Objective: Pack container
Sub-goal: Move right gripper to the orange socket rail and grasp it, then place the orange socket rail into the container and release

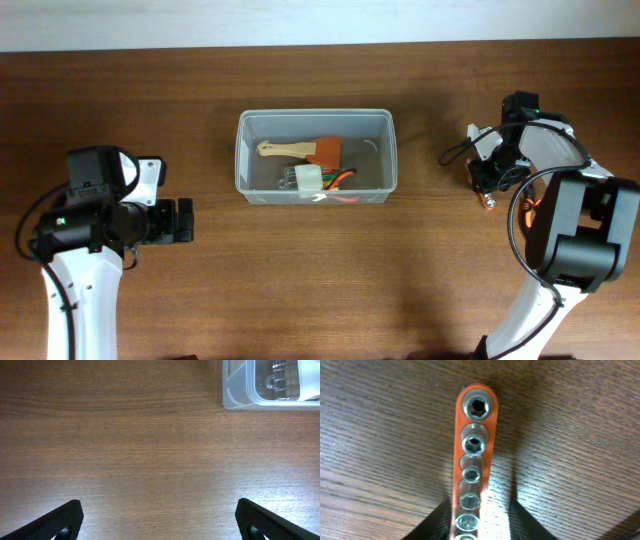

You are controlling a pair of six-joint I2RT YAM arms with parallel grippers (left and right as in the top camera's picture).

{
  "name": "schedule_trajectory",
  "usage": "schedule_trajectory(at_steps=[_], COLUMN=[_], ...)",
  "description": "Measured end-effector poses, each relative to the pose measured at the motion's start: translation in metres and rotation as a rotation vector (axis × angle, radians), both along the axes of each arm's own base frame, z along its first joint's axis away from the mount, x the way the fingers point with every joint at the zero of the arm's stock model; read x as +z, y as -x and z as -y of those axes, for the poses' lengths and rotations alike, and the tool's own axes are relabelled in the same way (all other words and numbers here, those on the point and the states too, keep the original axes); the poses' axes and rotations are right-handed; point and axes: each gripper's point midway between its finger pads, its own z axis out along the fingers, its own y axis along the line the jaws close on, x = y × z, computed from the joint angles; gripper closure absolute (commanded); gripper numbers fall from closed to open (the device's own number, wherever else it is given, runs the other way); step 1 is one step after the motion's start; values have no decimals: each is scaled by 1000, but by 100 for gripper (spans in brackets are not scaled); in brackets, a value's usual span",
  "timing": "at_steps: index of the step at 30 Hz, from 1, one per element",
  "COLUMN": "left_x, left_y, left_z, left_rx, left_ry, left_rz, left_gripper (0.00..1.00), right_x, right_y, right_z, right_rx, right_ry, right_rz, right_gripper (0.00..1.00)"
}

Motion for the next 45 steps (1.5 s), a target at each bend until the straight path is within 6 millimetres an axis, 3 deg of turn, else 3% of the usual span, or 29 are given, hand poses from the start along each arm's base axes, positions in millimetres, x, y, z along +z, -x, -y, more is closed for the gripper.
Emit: schedule_trajectory(at_steps=[6,11,18,21,25,28,31,35,37,40,42,45], left_x=[0,0,0,0,0,0,0,0,0,0,0,0], left_y=[0,0,0,0,0,0,0,0,0,0,0,0], left_z=[0,0,0,0,0,0,0,1,1,3,3,3], left_rx=[0,0,0,0,0,0,0,-3,-3,-5,-6,-6], left_ry=[0,0,0,0,0,0,0,6,8,14,14,14], left_rz=[0,0,0,0,0,0,-1,1,1,2,2,2], left_gripper=[1,1,1,1,1,1,1,1,1,1,1,1], right_x=[0,1,6,20,67,124,189,242,249,243,230,207], right_y=[1,3,10,3,-22,-43,-52,-45,-35,-18,-13,-14], right_z=[0,-1,-9,-13,-26,-52,-104,-184,-220,-262,-279,-289], right_rx=[-5,-5,-5,4,49,121,271,515,642,809,897,965], right_ry=[0,-6,-46,-55,-42,-30,-31,-47,-58,-73,-74,-74], right_rz=[-6,-14,-49,-41,36,140,262,382,403,383,352,296], right_gripper=[76,96,96,96,96,96,96,96,96,96,96,96])
